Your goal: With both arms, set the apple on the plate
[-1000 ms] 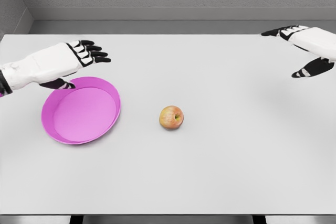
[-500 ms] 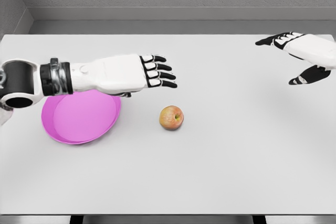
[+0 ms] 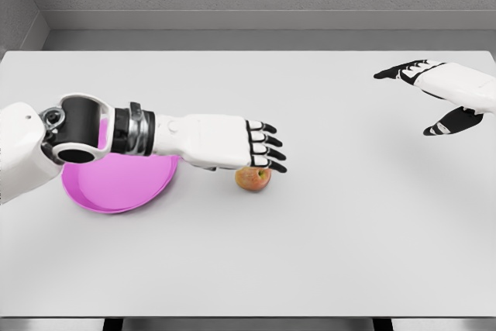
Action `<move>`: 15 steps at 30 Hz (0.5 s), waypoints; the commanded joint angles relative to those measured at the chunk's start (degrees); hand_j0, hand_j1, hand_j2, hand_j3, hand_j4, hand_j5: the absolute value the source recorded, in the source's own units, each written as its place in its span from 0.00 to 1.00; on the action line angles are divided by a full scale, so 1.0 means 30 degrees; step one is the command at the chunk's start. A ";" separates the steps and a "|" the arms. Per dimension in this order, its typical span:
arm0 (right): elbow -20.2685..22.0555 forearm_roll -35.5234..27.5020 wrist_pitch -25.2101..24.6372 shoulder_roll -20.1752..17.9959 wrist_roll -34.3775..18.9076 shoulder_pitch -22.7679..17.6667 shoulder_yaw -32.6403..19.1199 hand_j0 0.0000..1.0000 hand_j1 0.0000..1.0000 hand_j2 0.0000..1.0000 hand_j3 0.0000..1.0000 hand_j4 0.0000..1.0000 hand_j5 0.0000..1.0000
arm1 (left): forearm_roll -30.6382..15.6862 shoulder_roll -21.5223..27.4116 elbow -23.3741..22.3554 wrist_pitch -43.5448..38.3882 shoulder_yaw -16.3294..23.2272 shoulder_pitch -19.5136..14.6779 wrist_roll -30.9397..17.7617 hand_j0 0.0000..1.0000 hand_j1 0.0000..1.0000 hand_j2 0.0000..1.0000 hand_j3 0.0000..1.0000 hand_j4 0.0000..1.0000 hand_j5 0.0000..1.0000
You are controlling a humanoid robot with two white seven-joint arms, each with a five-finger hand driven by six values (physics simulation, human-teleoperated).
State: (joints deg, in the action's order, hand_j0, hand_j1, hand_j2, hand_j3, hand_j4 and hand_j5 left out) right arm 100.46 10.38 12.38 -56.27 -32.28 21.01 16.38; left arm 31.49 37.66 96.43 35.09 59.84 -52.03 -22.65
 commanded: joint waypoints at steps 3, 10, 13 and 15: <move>-0.0002 -0.0032 0.0064 -0.0050 0.0009 -0.0146 0.0018 1.00 1.00 1.00 1.00 1.00 1.00 | 0.0167 -0.0745 -0.0797 -0.0031 0.0618 -0.0147 -0.0712 1.00 1.00 1.00 1.00 1.00 1.00; 0.0027 -0.0003 0.0064 -0.0021 0.0009 -0.0147 -0.0011 1.00 1.00 1.00 1.00 1.00 1.00 | 0.1602 -0.0922 -0.1236 -0.0031 0.0940 -0.0293 -0.1709 1.00 1.00 1.00 1.00 1.00 1.00; 0.0027 0.0027 0.0123 0.0096 0.0009 0.0029 -0.0070 1.00 1.00 1.00 1.00 1.00 1.00 | 0.1837 -0.1156 -0.1383 -0.0031 0.0999 -0.0293 -0.1738 1.00 1.00 1.00 1.00 1.00 1.00; -0.0002 0.0027 0.0123 0.0037 0.0009 0.0117 -0.0128 1.00 1.00 1.00 1.00 1.00 1.00 | 0.1808 -0.1390 -0.1442 -0.0031 0.1028 -0.0293 -0.1738 1.00 1.00 1.00 1.00 1.00 1.00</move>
State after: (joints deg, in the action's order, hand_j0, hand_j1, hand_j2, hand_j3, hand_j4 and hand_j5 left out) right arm 100.47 10.61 12.77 -56.12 -32.28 21.36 16.14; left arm 36.90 33.99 92.35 35.12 62.86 -52.91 -27.63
